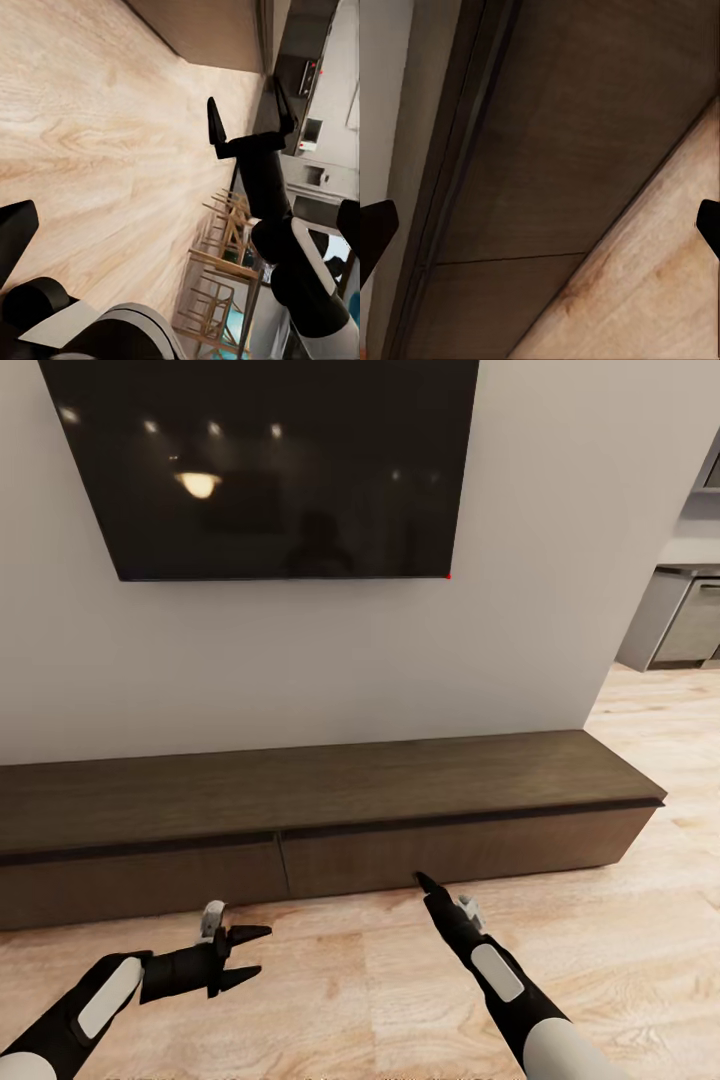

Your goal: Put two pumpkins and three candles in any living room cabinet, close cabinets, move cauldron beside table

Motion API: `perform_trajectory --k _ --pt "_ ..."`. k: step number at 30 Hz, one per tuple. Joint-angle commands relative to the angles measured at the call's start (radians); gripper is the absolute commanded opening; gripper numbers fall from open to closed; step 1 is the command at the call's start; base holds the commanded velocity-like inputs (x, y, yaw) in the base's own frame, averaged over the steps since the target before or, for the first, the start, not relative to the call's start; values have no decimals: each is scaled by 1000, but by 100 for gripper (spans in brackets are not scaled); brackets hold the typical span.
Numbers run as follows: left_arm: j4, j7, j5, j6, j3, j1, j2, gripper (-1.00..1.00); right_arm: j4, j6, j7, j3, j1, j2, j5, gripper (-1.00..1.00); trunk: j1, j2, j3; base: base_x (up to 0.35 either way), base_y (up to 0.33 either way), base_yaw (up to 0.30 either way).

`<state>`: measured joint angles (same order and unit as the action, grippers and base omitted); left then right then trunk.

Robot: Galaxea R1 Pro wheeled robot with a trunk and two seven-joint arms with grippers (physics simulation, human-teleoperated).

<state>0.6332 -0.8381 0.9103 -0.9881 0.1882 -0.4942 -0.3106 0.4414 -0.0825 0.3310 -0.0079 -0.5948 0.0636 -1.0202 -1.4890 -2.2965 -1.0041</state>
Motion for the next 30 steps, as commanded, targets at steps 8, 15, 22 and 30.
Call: perform_trajectory --k 8,15,22,30 --pt "4 -37 -2 -3 47 22 6 100 3 21 68 -31 -1 -3 -121 100 -31 -57 -26 0 0 0" --pt "4 -39 -2 -3 76 23 10 100 4 -27 146 -34 -1 -4 -150 100 -57 -106 -48 0 0 0" --pt "3 -46 -2 -2 79 25 6 100 -6 -35 197 -31 -1 -1 -151 100 -84 -155 -70 0 0 0" --pt "4 -302 -8 33 78 46 -25 100 -7 -34 203 -33 0 -1 -152 100 -111 -203 -92 0 0 0"
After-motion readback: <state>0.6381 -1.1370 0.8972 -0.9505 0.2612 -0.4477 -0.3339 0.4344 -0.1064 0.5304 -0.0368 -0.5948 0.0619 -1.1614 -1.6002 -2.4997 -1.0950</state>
